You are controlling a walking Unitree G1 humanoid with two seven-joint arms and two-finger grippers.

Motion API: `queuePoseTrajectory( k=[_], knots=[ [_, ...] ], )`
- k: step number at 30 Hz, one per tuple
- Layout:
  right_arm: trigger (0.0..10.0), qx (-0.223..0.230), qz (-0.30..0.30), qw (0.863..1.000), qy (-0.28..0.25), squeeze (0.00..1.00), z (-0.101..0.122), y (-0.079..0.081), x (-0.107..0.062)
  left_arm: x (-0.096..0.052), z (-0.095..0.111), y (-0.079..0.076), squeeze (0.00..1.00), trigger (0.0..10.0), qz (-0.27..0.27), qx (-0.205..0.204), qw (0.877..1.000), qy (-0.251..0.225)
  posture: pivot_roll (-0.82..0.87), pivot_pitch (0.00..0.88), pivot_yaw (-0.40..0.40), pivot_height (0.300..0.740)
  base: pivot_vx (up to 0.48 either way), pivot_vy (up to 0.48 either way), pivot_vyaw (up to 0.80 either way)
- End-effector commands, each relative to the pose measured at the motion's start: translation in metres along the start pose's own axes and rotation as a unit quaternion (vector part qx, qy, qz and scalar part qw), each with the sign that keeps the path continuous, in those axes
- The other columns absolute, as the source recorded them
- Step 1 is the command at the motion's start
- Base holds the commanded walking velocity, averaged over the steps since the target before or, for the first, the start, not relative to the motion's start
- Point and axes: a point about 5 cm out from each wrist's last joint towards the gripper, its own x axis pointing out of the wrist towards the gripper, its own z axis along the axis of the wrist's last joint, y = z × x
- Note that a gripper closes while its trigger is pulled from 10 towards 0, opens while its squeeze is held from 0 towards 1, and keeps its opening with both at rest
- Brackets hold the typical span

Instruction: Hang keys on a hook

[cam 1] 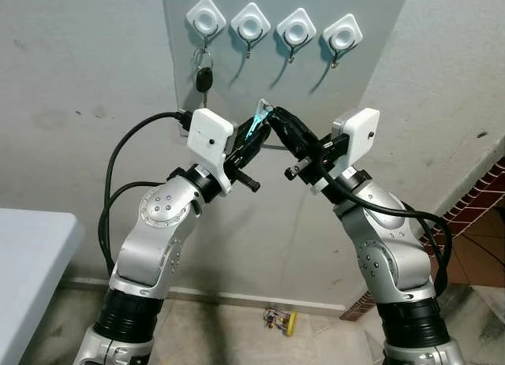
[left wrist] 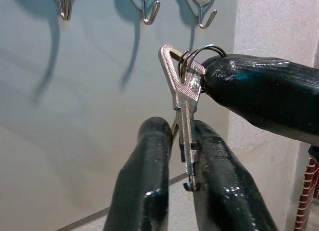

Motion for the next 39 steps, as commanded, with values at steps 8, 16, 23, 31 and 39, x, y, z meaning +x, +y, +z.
queuePoseTrajectory(
  k=[8, 16, 23, 31, 39],
  knots=[
    [10.0, -0.005, 0.010, 1.000, -0.003, 0.00, 0.004, 0.003, 0.000, 0.001, 0.006, 0.000, 0.00, 0.0, -0.005, 0.003, 1.000, -0.008, -0.11, 0.053, -0.039, 0.740, 0.000, 0.000, 0.00],
    [10.0, 0.004, 0.012, 1.000, -0.017, 0.00, 0.008, 0.005, 0.001, 0.001, 0.005, 0.000, 0.00, 0.0, -0.005, 0.002, 1.000, 0.001, -0.12, 0.056, -0.039, 0.740, 0.000, 0.000, 0.00],
    [10.0, 0.030, 0.014, 0.999, -0.034, 0.00, 0.012, 0.006, 0.001, 0.000, 0.001, 0.002, 0.00, 0.0, 0.008, -0.004, 1.000, 0.009, -0.12, 0.056, -0.041, 0.740, 0.000, 0.000, 0.00],
    [10.0, 0.070, 0.019, 0.996, -0.047, 1.00, 0.015, 0.005, 0.000, 0.000, 0.002, 0.002, 0.00, 0.0, 0.010, -0.010, 1.000, 0.005, -0.12, 0.049, -0.043, 0.740, 0.000, 0.000, 0.00],
    [10.0, 0.073, 0.024, 0.996, -0.044, 1.00, 0.016, 0.006, -0.001, 0.001, 0.001, 0.001, 0.00, 0.0, 0.010, -0.011, 1.000, 0.006, -0.12, 0.040, -0.046, 0.740, 0.000, 0.000, 0.00]
  ],
)
